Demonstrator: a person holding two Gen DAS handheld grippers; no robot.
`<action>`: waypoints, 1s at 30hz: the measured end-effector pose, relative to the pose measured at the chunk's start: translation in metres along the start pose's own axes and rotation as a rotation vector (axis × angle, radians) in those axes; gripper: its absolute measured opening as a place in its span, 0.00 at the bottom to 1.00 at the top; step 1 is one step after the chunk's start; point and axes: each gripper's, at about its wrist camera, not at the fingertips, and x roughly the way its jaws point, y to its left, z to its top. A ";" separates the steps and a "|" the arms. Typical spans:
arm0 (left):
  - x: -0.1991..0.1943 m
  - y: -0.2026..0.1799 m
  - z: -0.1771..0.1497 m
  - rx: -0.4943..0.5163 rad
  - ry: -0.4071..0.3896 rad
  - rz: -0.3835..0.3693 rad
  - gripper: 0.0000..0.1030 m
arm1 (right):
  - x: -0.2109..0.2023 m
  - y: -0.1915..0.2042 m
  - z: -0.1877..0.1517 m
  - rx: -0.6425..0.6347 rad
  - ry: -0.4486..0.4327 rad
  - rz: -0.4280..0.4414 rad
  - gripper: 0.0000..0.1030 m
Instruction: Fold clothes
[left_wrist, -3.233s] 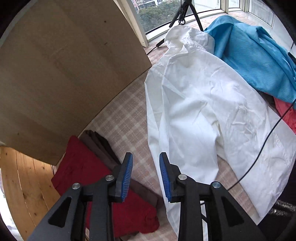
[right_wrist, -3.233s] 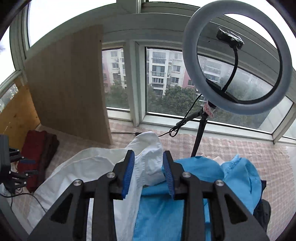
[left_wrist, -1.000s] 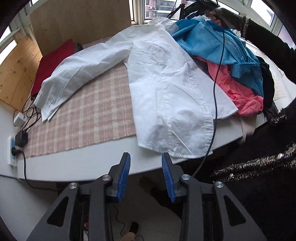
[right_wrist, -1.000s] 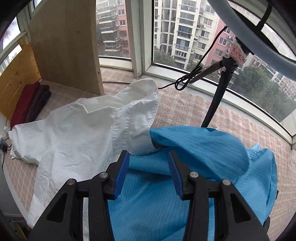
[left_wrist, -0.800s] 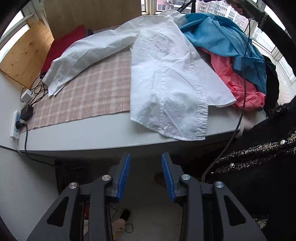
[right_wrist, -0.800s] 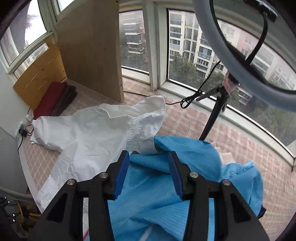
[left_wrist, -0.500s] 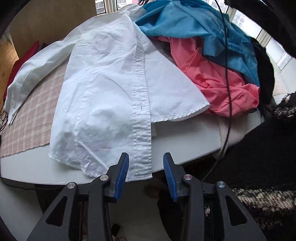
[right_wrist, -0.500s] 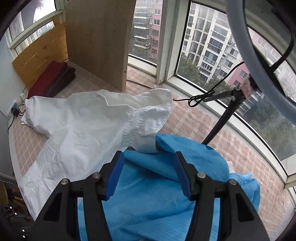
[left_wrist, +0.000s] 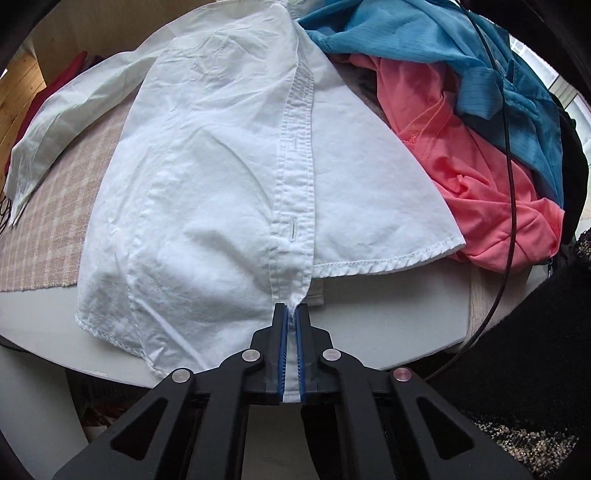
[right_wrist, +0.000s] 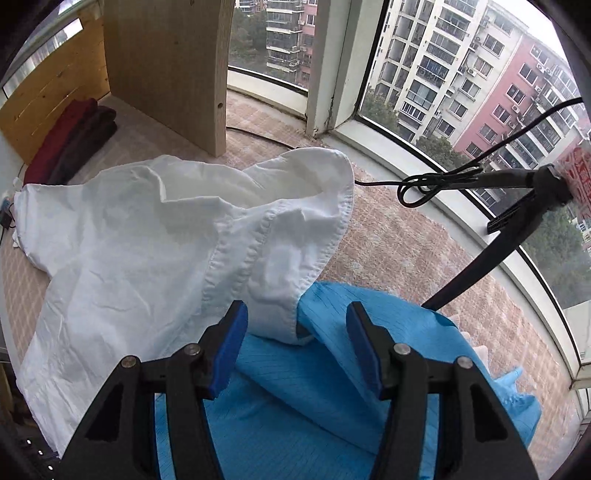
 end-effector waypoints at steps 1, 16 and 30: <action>-0.003 0.002 0.000 -0.006 -0.005 -0.004 0.04 | 0.005 0.001 0.001 -0.008 0.007 -0.005 0.53; -0.056 0.030 -0.005 -0.148 -0.089 -0.146 0.01 | -0.041 0.018 0.019 -0.146 -0.260 0.026 0.01; 0.004 -0.041 0.056 0.074 -0.039 -0.319 0.01 | -0.026 0.031 0.085 -0.261 -0.251 -0.332 0.01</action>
